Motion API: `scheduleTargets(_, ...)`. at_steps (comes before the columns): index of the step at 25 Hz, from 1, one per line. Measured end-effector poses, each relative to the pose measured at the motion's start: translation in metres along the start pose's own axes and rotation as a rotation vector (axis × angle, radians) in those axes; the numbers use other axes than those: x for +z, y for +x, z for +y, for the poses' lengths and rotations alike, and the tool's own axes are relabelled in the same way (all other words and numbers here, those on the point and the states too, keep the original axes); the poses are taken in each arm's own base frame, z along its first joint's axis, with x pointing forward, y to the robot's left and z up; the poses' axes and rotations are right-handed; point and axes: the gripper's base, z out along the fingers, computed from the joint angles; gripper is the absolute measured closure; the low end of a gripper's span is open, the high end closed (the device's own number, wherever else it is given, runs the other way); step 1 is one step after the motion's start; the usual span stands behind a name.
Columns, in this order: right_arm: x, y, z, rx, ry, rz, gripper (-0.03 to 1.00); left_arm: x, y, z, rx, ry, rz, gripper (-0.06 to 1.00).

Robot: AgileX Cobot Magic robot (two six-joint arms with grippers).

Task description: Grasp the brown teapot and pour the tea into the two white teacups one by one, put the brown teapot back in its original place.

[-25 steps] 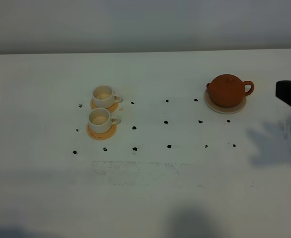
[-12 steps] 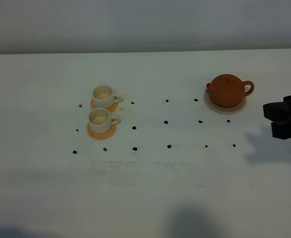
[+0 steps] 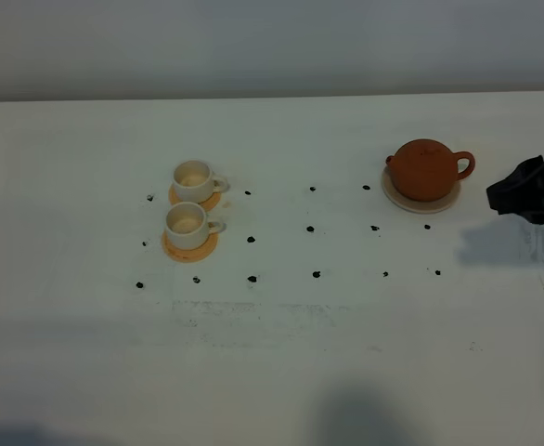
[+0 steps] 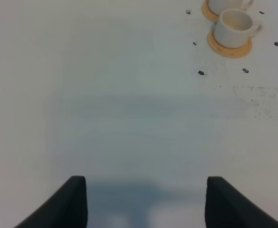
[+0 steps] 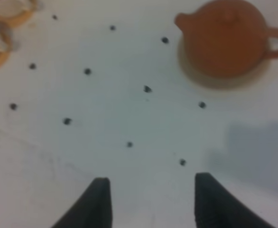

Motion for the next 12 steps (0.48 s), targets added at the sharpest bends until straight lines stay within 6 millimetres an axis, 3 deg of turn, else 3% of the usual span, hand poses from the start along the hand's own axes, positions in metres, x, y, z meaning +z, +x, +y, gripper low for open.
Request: scheduleTargets(12,0.019,-0.051,-0.053,-0.079,0.109,0.109,0.54,0.0,0.0,0.0,0.0,0.0,0.0,0.42)
